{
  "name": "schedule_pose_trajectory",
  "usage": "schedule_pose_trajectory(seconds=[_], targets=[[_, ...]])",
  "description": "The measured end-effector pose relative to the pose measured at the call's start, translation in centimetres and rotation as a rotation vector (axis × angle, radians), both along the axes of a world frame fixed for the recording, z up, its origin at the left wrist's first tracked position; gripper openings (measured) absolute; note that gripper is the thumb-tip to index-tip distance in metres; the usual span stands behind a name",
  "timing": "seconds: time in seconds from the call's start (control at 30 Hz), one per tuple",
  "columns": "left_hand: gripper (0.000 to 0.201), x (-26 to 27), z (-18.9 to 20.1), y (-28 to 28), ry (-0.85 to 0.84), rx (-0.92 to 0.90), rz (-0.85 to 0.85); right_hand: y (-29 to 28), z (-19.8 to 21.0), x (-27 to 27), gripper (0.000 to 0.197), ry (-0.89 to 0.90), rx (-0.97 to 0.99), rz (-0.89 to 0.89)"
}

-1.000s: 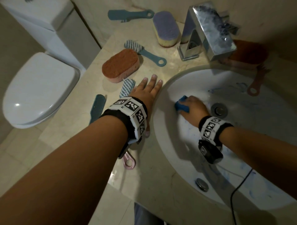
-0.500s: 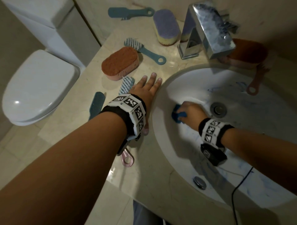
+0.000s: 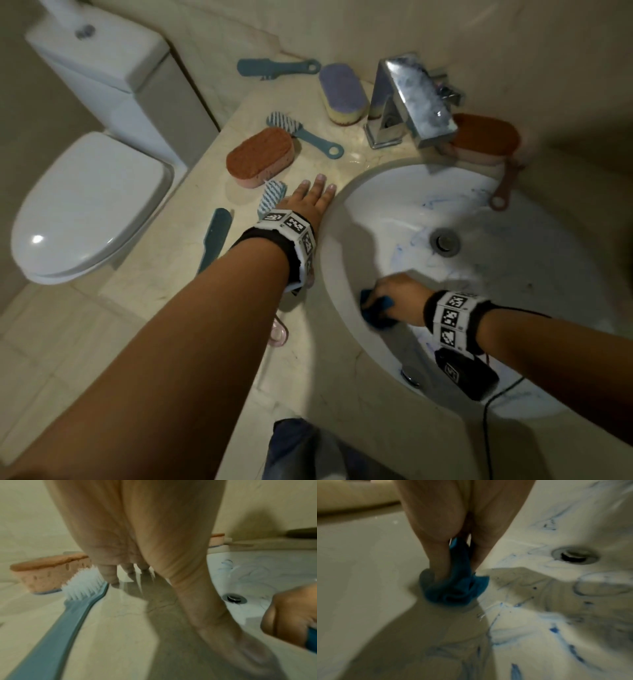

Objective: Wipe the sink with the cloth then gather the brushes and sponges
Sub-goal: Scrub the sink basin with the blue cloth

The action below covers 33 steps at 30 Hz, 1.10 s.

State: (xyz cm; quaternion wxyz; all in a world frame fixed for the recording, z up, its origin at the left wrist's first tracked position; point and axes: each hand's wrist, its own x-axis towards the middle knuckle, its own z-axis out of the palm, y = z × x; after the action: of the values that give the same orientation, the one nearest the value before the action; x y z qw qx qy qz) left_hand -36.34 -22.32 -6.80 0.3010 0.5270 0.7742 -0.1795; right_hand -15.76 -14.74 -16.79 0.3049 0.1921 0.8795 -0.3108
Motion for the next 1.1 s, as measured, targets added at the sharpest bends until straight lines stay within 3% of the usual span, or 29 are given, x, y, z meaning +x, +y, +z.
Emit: schedule_pose_trajectory(seconds=[0.07, 0.1, 0.23, 0.5, 0.67, 0.83, 1.0, 1.1], targets=[[0.102, 1.0, 0.7, -0.6, -0.010, 0.058, 0.039, -0.4, 1.5, 0.9, 0.036, -0.051, -0.001, -0.030], [0.096, 1.7, 1.3, -1.1, 0.003, 0.092, 0.031, -0.6, 2.5, 1.4, 0.034, -0.036, 0.020, -0.076], [0.110, 3.5, 3.1, -3.5, -0.028, 0.168, -0.009, -1.4, 6.8, 2.6, 0.031, 0.124, 0.144, -0.337], [0.076, 4.6, 10.8, -9.0, -0.236, 0.411, 0.096, -5.1, 17.0, 3.2, 0.021, 0.598, 0.219, -0.791], [0.060, 5.8, 13.9, -11.8, -0.430, 0.496, 0.155, -8.3, 22.3, 2.1, 0.010, 0.722, -0.030, -1.019], [0.058, 7.5, 16.8, -12.7, -0.636, 0.643, 0.272, -9.8, 26.6, 1.6, 0.010, 0.794, -0.138, -0.985], [0.043, 8.4, 18.4, -12.5, -0.551, 0.795, 0.332, -9.7, 29.4, 2.5, 0.009, 0.854, -0.213, -0.876], [0.035, 8.9, 18.9, -12.2, -0.501, 0.829, 0.336, -9.0, 30.3, 3.6, 0.026, 0.798, -0.276, -0.814]])
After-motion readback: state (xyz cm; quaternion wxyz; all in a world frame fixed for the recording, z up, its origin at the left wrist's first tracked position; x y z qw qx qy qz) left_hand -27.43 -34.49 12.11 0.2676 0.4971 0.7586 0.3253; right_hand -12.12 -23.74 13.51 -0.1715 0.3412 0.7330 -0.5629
